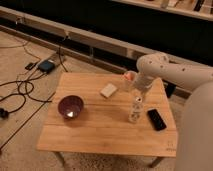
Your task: Knock the bottle over
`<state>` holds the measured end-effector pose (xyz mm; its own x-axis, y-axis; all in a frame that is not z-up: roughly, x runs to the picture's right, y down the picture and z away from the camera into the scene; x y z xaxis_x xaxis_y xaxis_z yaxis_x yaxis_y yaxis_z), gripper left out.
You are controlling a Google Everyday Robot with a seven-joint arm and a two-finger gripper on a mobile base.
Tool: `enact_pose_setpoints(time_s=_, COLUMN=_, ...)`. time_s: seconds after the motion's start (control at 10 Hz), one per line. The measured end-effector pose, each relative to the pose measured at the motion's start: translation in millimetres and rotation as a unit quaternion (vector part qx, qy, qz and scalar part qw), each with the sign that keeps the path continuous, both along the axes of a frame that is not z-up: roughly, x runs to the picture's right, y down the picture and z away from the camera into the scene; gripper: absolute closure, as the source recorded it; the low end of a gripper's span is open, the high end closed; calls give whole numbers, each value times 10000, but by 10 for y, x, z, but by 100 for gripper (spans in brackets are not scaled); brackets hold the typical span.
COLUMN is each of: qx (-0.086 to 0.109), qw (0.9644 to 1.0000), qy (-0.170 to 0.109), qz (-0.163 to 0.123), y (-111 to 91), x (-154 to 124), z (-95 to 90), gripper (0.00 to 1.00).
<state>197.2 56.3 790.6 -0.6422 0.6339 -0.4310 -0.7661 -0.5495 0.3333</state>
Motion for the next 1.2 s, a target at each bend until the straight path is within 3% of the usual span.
enact_pose_setpoints(time_s=0.4, qx=-166, qw=9997, qy=161, qz=-104, y=276, x=5, z=-319, gripper=35)
enact_pose_setpoints(time_s=0.6, qx=-142, qw=9998, qy=124, qz=-92, y=324, x=-52, z=-368, gripper=35)
enact_pose_setpoints(time_s=0.9, qx=231, qw=9996, qy=-127, qz=-126, y=217, x=-199, z=-317, gripper=35)
enact_pose_setpoints(time_s=1.2, qx=712, qw=9963, qy=-457, qz=-177, y=0, x=-291, z=-177, gripper=35)
